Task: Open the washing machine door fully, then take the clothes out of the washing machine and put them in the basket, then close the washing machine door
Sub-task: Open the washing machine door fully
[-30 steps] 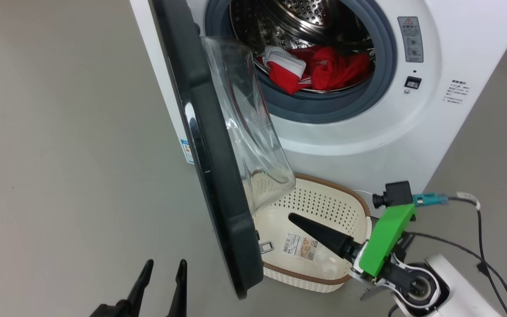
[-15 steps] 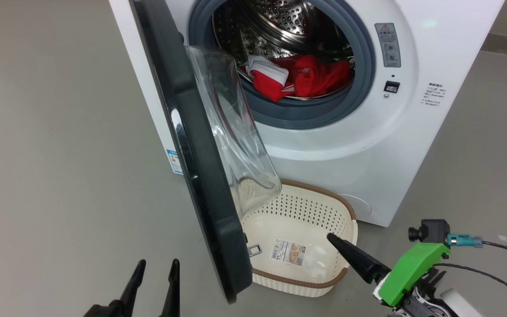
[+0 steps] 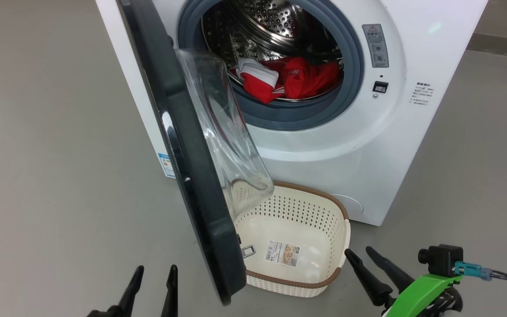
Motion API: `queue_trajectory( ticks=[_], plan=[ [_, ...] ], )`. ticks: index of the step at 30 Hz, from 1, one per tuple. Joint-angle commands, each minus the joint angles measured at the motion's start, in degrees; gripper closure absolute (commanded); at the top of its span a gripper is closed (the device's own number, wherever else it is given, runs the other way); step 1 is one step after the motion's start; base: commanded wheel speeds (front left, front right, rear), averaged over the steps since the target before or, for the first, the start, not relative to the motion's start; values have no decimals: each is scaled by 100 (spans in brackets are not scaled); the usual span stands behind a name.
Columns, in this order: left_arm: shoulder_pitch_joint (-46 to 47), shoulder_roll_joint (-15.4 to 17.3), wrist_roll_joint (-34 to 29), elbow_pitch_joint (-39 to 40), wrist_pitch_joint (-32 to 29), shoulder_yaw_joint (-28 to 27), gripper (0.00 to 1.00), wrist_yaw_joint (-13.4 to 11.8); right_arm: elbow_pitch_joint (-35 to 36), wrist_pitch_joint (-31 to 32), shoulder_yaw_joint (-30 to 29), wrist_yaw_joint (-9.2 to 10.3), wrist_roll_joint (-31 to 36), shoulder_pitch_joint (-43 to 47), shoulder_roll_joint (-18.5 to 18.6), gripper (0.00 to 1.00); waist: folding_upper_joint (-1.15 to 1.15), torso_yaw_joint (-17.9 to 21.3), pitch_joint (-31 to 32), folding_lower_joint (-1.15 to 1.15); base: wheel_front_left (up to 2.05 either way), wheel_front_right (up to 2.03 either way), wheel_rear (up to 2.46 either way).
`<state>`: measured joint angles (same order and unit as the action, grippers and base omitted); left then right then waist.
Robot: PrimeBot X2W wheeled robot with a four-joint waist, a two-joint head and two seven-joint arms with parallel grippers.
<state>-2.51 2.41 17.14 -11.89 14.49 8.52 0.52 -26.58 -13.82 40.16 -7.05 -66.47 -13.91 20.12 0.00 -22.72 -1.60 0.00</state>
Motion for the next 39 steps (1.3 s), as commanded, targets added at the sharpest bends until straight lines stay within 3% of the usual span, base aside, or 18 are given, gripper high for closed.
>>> queue_trajectory(
  ticks=[1,8,20,29,39],
  plan=[
    [101,47,-59,132,51,-209,0,9,48,-91,74,-44,175,-186,107,0,0,9,-4,0,0,0,0],
    [120,47,-114,168,51,-198,0,-27,112,-116,-1089,-44,1689,91,-184,0,0,33,-13,0,0,0,0],
    [133,47,-108,248,51,-209,0,-60,1106,-118,-2802,-44,3939,955,-859,0,0,23,-26,0,0,0,0],
    [152,47,-80,260,51,-205,0,-70,1188,-118,-3035,-44,4288,1191,-1096,0,0,32,-66,0,0,0,0],
    [183,47,-68,256,51,-213,0,-70,1147,-118,-3030,-44,4327,1174,-1106,0,0,3,-95,0,0,0,0]
  ],
)
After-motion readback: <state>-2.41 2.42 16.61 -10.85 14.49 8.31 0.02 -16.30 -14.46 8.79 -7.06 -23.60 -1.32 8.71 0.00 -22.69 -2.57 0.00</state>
